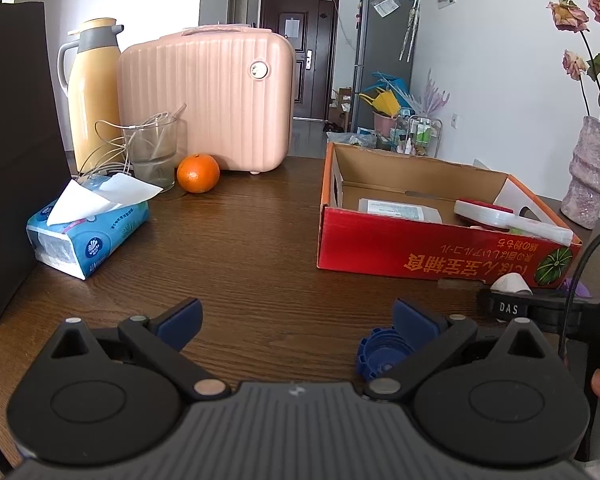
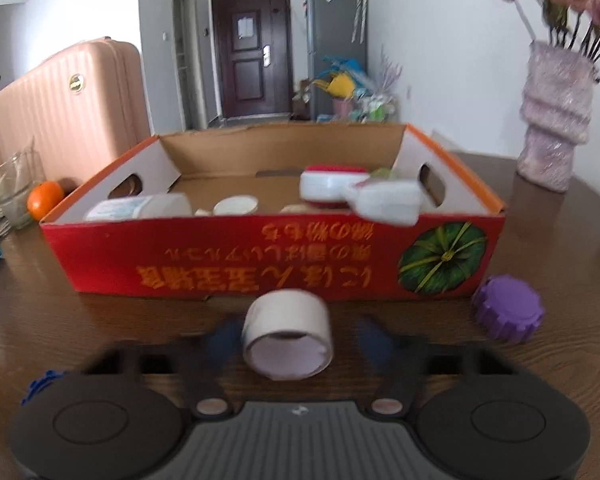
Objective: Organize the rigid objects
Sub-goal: 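Close the right tool on the white tape roll and lift it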
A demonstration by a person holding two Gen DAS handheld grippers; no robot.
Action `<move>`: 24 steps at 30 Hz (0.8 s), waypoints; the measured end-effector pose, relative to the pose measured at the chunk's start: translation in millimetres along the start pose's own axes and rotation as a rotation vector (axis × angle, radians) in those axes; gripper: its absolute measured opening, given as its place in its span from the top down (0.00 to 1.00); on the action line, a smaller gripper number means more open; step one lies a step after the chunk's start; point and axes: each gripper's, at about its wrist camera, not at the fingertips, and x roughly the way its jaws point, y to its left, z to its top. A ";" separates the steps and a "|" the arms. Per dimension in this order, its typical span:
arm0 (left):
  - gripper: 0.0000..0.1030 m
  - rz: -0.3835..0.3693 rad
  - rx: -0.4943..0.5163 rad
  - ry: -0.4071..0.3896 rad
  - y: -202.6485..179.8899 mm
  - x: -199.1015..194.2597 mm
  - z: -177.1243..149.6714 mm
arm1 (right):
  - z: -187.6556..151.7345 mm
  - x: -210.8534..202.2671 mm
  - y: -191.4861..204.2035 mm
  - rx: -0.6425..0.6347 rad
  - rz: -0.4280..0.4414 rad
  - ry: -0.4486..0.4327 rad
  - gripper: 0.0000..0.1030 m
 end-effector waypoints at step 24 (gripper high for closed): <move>0.00 0.004 -0.002 0.012 0.6 3.6 -2.8 | -16.7 -66.4 -18.7 -0.010 0.059 -0.152 0.59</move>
